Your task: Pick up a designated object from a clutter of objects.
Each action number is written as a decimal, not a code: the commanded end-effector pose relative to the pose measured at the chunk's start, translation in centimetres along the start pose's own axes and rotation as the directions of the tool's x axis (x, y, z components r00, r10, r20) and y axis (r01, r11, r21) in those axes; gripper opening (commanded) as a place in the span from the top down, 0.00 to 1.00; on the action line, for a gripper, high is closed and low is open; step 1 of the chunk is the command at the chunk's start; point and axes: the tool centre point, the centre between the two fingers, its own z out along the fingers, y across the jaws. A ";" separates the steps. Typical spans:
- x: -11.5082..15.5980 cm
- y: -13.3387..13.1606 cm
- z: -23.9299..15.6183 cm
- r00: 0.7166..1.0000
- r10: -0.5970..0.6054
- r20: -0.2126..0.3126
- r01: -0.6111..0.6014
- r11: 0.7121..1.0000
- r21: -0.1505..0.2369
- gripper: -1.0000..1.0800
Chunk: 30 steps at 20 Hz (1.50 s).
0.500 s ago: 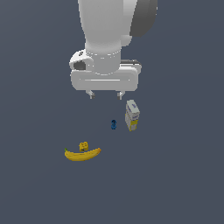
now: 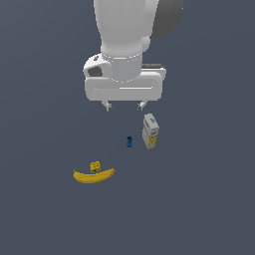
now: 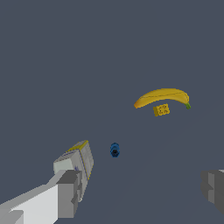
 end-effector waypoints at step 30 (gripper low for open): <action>4.5 5.4 10.3 0.844 0.536 0.026 -0.536 0.844 0.016 0.04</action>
